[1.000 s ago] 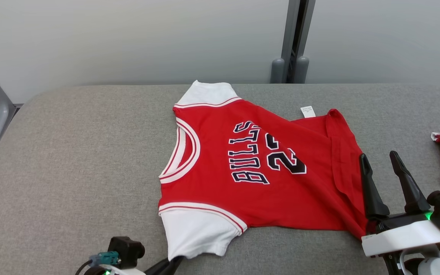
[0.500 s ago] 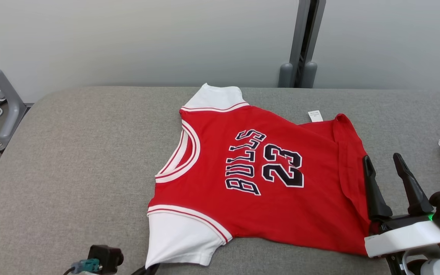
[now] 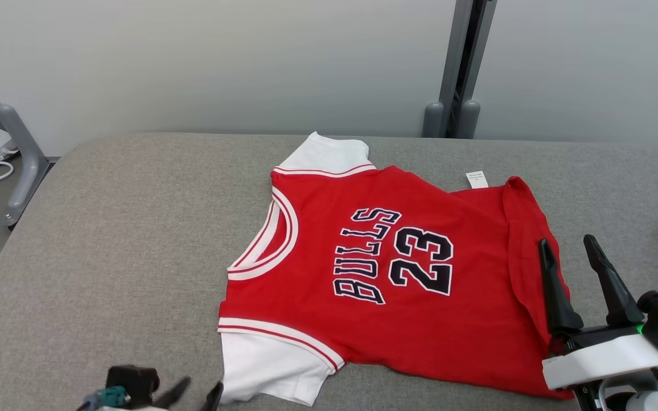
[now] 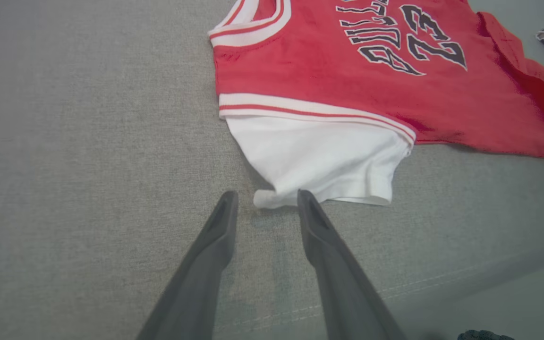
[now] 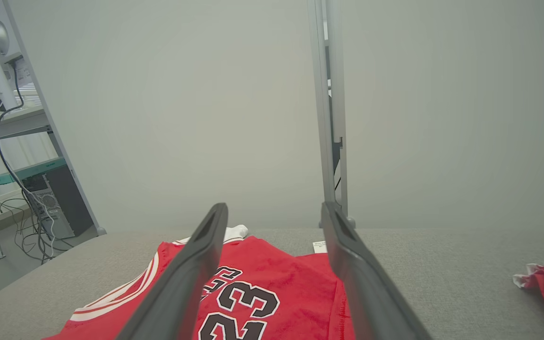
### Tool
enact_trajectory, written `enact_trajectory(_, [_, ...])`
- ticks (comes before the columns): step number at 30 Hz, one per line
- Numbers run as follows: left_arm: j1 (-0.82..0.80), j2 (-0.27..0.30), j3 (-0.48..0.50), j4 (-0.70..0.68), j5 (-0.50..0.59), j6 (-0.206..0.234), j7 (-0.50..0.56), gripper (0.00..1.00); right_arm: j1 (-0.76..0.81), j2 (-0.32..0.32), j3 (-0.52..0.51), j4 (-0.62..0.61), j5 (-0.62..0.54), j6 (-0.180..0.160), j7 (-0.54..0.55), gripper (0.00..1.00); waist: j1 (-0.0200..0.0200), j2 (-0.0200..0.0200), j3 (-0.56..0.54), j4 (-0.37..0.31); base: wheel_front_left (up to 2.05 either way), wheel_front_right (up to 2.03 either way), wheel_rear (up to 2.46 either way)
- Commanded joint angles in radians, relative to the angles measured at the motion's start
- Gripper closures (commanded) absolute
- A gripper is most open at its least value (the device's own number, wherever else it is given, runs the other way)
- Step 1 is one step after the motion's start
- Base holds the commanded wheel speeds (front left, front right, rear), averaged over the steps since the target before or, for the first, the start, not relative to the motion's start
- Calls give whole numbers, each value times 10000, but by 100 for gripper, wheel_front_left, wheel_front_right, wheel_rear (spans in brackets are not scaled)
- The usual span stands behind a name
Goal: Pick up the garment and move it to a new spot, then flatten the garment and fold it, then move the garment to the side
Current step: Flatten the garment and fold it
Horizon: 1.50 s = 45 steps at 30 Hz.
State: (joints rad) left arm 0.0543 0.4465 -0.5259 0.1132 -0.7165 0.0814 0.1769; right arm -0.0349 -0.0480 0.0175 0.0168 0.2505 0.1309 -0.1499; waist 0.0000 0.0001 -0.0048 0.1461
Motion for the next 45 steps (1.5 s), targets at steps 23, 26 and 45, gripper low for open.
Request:
enact_trajectory(23, [-3238,-2582,604,15,1876,957,-4324,0,-2554,-276,-209,393,-1063,-3,693,0,0,-1,1969,-254,0,0,0])
enact_trajectory(26, [-3533,-2855,479,247,2067,705,-4384,0,-3539,-546,-433,1259,-999,-3,1083,0,0,-1,2415,-71,0,0,0])
enact_trajectory(45, [-4096,-3801,1016,443,2792,-237,-4427,0,-8321,-2920,-67,7904,-1504,-3,2537,0,0,-1,4070,1299,0,0,0])
